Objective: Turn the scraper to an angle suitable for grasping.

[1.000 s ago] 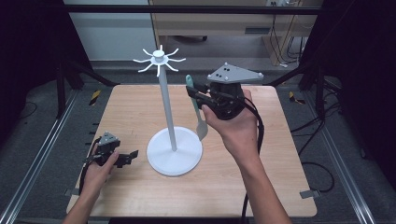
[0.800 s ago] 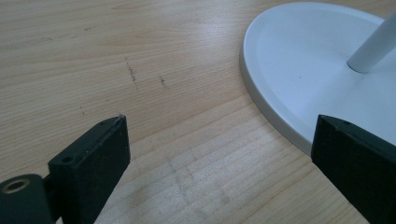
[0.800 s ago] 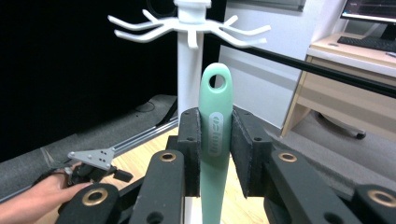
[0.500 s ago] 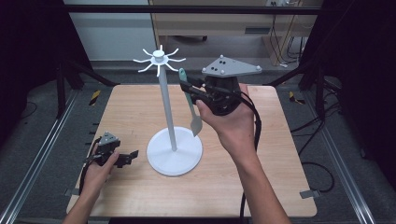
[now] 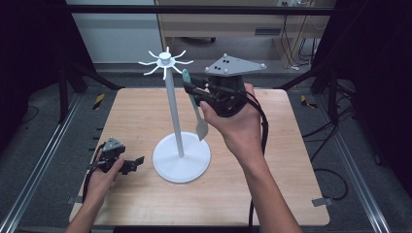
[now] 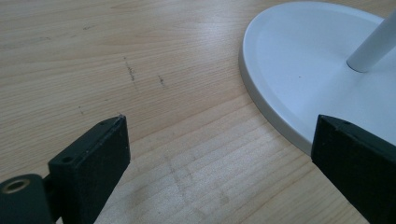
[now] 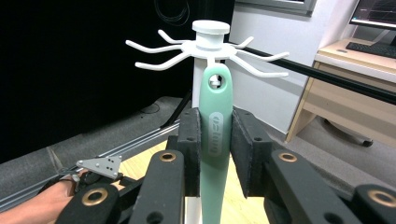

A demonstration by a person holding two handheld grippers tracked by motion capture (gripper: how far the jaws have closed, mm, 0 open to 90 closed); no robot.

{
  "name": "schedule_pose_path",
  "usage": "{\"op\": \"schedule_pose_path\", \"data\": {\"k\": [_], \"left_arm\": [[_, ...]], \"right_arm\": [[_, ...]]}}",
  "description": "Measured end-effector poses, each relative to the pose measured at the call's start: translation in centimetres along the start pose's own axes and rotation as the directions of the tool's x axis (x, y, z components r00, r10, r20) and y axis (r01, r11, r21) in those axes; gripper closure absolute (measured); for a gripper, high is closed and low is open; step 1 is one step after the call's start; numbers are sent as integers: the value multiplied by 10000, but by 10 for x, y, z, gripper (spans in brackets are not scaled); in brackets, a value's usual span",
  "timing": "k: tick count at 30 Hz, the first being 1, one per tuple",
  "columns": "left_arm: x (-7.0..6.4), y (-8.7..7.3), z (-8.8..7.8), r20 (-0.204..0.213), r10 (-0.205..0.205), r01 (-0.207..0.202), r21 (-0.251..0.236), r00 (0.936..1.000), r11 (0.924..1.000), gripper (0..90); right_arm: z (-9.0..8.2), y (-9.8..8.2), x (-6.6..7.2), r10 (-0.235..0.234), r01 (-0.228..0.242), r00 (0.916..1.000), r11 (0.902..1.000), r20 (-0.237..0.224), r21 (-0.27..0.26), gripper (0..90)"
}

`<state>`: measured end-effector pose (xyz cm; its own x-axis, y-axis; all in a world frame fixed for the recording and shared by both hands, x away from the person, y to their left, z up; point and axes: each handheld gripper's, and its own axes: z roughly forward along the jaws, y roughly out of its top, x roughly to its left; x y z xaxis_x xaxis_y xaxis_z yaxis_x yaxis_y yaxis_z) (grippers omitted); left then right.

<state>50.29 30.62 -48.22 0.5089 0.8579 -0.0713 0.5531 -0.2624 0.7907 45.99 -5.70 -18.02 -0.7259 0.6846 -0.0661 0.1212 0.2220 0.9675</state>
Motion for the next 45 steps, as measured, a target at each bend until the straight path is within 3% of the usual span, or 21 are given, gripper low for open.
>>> {"op": "schedule_pose_path", "data": {"k": [23,45], "left_arm": [[1,0,-1,-50,-11,11,-35,10000,10000,43],[1,0,-1,-42,-25,25,-42,10000,10000,43]], "right_arm": [[16,1,2,8,-7,10000,9999,-44,164,742],[19,0,4,-20,19,10000,9999,86,164,737]]}}
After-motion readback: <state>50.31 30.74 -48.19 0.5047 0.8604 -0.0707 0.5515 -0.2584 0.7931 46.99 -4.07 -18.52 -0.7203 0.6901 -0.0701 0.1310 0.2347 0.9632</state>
